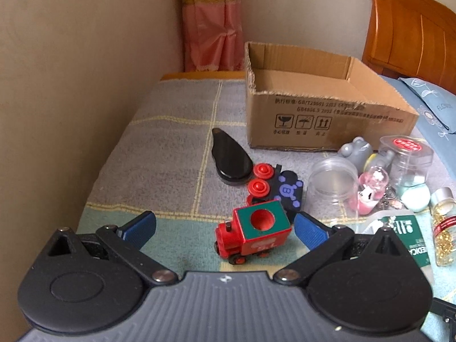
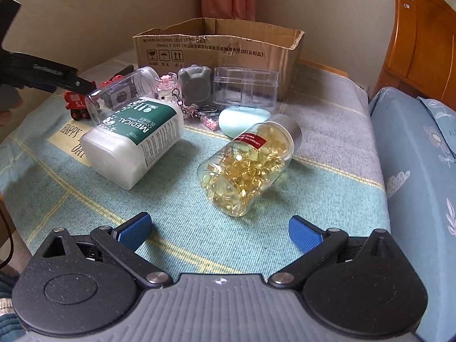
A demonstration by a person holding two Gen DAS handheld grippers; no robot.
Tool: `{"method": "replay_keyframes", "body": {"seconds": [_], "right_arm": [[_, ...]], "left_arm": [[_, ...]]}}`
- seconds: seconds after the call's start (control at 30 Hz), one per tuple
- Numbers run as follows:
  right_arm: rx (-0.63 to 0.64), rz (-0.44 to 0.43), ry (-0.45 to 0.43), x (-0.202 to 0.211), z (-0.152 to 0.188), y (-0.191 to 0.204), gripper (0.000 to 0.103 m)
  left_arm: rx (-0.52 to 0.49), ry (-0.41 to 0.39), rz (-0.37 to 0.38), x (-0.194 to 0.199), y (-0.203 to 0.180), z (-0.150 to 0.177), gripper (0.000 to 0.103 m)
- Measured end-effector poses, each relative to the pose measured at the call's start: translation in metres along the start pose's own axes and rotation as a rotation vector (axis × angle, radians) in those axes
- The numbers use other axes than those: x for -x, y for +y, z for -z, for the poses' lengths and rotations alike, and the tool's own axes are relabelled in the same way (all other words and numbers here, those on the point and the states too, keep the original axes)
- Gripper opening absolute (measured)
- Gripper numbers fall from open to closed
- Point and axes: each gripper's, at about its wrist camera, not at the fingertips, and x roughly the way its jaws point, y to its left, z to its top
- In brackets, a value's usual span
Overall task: Organize rigid objects
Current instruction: 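Close the left gripper on the red toy train while the right gripper grasps the capsule bottle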
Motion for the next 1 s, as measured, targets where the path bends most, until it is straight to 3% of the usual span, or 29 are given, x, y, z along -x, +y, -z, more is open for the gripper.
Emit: {"method": "replay_keyframes", "body": {"seconds": [0.33,0.6,0.8,1.0], "right_arm": [[0.057,-0.048,-0.021,0.0,0.002,-0.007,0.103],[0.102,-0.094,0.005,0.005,-0.001,-0.031,0.103],[0.21,-0.197,-0.064,0.013,-0.035,-0.052,0.103],[0.262,-0.301,-0.037,-0.016,-0.072,-0.07,0.103]], "left_arm": [[-0.048,0.036,-0.03,0.004,0.012,0.015,0.102],[0.0,0.075,0.026,-0.013,0.01,0.026,0.102],[0.022,0.065,0.015,-0.016,0.011,0.025,0.102],[0.029,0.057,0.006,-0.015,0.01,0.027,0.103]]}}
